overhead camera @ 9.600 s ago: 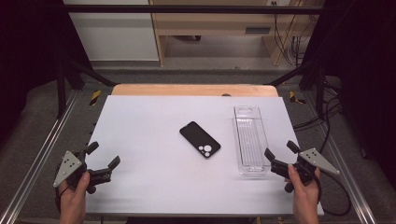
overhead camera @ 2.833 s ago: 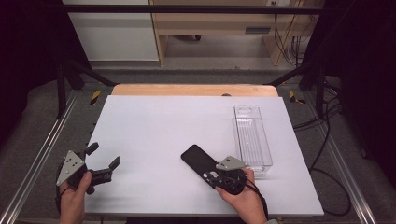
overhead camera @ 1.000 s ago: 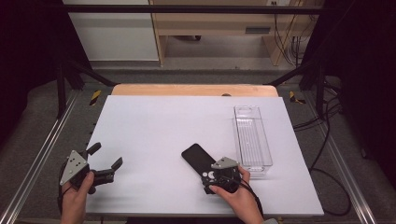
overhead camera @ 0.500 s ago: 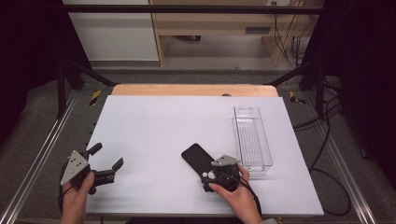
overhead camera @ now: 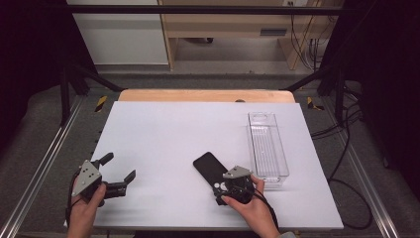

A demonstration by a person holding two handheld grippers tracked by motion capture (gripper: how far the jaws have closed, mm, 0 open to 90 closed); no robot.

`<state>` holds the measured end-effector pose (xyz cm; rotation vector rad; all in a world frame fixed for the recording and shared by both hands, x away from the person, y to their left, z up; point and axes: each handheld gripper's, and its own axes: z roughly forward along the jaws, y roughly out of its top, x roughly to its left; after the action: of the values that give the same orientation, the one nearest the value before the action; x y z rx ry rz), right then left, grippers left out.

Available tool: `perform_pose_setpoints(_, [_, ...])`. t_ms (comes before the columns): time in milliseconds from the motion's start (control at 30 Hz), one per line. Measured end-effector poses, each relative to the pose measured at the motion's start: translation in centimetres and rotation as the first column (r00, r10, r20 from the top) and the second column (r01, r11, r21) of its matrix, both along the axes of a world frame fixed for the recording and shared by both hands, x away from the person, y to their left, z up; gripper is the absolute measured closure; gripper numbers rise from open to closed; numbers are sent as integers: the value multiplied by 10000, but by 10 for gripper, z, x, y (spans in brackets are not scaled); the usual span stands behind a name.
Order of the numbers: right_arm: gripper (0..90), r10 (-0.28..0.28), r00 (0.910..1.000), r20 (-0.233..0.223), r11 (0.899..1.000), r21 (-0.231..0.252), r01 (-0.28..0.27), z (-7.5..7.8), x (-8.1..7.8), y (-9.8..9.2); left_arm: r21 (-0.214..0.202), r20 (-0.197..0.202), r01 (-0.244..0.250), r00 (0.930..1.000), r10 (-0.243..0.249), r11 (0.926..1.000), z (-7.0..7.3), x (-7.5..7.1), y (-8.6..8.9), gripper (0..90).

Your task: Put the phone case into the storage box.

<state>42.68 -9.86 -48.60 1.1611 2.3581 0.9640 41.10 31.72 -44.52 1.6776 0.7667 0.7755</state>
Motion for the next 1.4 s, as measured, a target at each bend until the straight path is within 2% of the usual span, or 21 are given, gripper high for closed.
perform_pose_setpoints(133, [139, 186, 9997, -168, 9998, -38, -187, 2, -1, 0, 119, -12, 89, 10000, -89, 9999, 0, 0, -2, 26])
perform_pose_setpoints(300, [140, 453, 9989, -113, 9988, -177, -455, 2, -4, 3, 58, -6, 154, 9999, -154, 9999, 0, -1, -3, 26])
perform_pose_setpoints(500, [137, 653, 9976, -220, 9978, -89, -655, 3, -5, 5, -33, -81, 161, 9998, -161, 9999, 0, -1, -2, 26])
perform_pose_setpoints(600, [136, 698, 9973, -219, 9975, -80, -700, 2, -5, 5, -141, -107, 139, 9998, -140, 9998, 0, 0, -2, 27])
perform_pose_setpoints(1200, [118, 859, 9962, -175, 9963, -76, -860, 1, -3, 3, -25, -121, 195, 9997, -195, 9998, -1, 0, -4, 27])
perform_pose_setpoints(1400, [79, 830, 9965, -105, 9965, -43, -830, -1, -3, 6, 23, -131, 293, 9995, -293, 9996, -1, 0, -6, 27])
